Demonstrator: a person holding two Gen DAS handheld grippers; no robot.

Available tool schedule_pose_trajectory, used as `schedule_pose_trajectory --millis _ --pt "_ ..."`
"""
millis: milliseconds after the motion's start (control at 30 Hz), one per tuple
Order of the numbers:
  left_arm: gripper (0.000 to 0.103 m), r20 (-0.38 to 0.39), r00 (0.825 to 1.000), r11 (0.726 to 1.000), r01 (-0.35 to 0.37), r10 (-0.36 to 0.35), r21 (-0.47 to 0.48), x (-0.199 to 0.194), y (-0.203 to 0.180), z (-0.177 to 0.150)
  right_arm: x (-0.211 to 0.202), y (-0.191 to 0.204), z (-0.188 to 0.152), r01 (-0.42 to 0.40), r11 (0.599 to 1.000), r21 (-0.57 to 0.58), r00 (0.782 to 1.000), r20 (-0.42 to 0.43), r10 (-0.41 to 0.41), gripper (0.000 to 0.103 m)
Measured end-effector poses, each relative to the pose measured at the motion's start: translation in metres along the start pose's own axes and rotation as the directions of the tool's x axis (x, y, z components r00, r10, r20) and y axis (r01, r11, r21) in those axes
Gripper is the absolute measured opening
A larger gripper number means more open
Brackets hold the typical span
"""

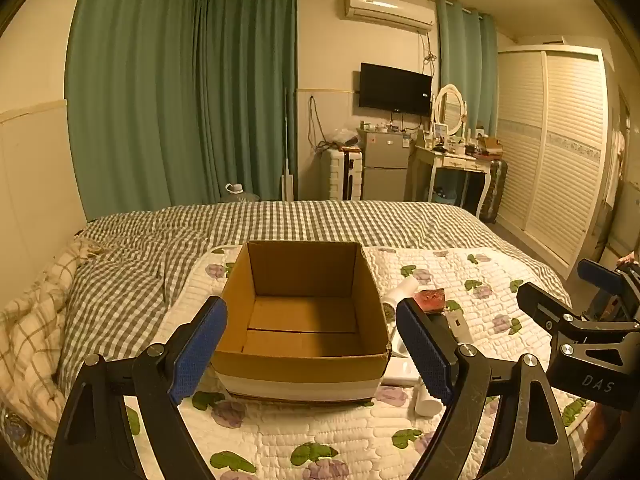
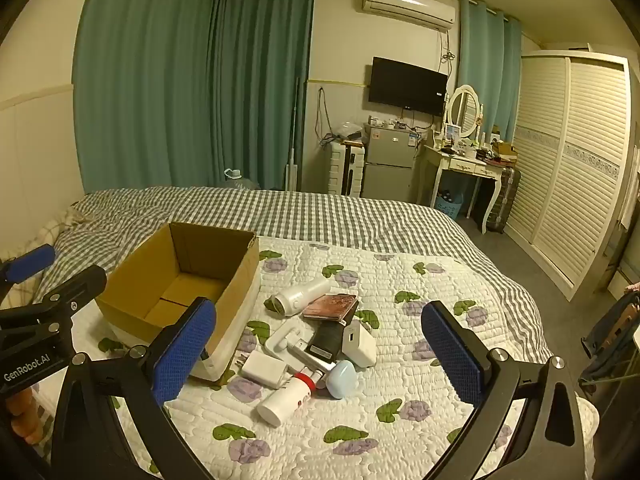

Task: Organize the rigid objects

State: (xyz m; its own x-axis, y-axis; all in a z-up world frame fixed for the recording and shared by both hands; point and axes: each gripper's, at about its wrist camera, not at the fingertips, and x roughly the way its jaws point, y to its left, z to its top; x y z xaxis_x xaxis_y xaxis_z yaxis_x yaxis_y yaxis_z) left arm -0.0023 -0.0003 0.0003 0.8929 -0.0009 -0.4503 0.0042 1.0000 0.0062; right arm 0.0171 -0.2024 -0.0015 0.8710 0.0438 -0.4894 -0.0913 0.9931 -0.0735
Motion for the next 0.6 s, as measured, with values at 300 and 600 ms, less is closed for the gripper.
schedule_pose_trajectory --millis 300,600 --pt "0.089 -0.032 1.000 1.000 0.000 0.000 -0.009 0.0035 -0.0011 0.0017 0.0009 0.0000 -0.0008 0.000 1.000 -0.003 1.000 0.001 0.000 0.103" --pt "0.089 -0.035 0.999 1.000 0.003 -0.003 -0.013 0.0041 -0.0022 0.0017 0.0017 0.0005 -0.0001 0.002 1.000 -0.005 1.000 -0.002 -0.002 0.103"
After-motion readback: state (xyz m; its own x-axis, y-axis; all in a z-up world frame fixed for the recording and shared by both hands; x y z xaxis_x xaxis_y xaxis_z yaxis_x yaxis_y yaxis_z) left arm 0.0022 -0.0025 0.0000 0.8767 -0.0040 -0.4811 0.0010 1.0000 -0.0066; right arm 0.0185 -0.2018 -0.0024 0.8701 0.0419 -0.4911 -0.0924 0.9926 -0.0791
